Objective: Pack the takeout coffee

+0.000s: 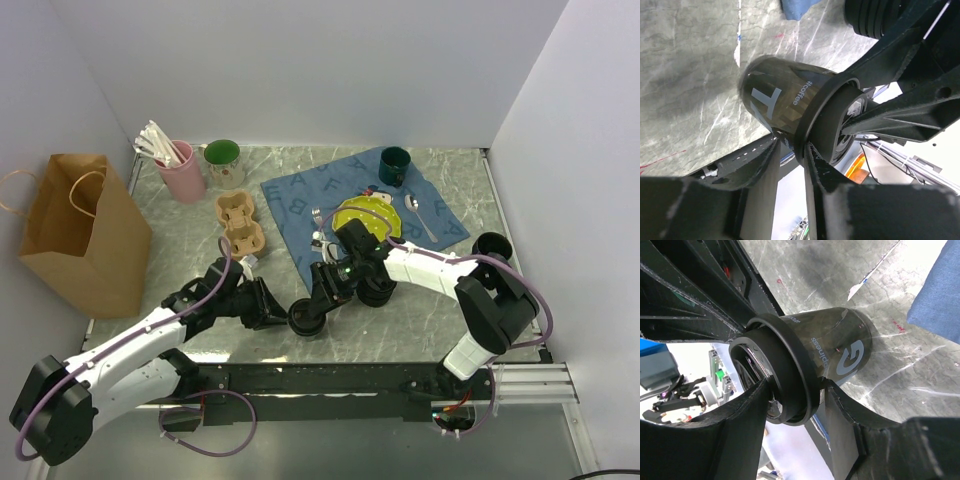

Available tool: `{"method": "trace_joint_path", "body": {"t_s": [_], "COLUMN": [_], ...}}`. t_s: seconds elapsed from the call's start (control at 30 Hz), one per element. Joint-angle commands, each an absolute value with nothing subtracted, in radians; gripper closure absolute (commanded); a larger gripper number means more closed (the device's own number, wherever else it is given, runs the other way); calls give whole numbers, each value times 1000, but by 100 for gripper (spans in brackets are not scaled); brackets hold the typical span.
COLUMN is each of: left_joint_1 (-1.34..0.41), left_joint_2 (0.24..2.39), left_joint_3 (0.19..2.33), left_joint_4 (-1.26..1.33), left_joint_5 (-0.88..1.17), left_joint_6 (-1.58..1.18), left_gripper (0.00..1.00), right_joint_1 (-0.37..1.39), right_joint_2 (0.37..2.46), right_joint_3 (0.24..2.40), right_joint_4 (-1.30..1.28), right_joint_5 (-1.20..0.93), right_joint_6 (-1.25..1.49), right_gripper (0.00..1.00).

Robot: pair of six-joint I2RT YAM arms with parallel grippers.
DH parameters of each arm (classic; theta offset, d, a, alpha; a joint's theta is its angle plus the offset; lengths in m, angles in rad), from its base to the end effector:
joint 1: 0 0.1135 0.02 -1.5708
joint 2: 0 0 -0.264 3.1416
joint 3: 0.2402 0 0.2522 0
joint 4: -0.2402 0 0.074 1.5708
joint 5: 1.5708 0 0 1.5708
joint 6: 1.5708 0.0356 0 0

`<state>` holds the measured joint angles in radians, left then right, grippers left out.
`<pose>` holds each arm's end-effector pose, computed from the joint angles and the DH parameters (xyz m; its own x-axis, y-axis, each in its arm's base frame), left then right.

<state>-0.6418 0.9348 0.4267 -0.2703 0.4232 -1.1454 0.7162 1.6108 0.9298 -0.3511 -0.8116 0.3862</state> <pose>0.1372 -0.1208 0.1844 -0.9426 -0.3323 -0.0312 -0.1904 0.6120 -0.7676 0.2163 0.2225 0.1851 -0.8758 -0.4185 -0.2407 -0.4348 0.4669 0.7700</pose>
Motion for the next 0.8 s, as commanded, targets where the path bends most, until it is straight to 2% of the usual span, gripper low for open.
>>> {"method": "trace_joint_path", "body": {"t_s": [0.0,0.17,0.47,0.77], "left_joint_1": [-653,-653,-652,-652], "left_joint_2": [976,971,989,1002], "left_joint_3": [409,532,681,687], "left_joint_4": [-429,-541,-632,-500], "left_joint_5": [282,282,244,357], "left_joint_6": [-1106,-1074,-1046,-1008], "left_gripper": [68,60,55,50], "right_joint_1": [747,746,746,746], "right_joint_2": [1654,1629,1640,1641], "right_joint_3": [867,891,913,925], "right_joint_4": [-397,-407,-414,-436], "right_joint_5": [-598,-613,-626,-626], "right_joint_6": [304,276,250,212], "right_gripper": [48,48,48,48]}}
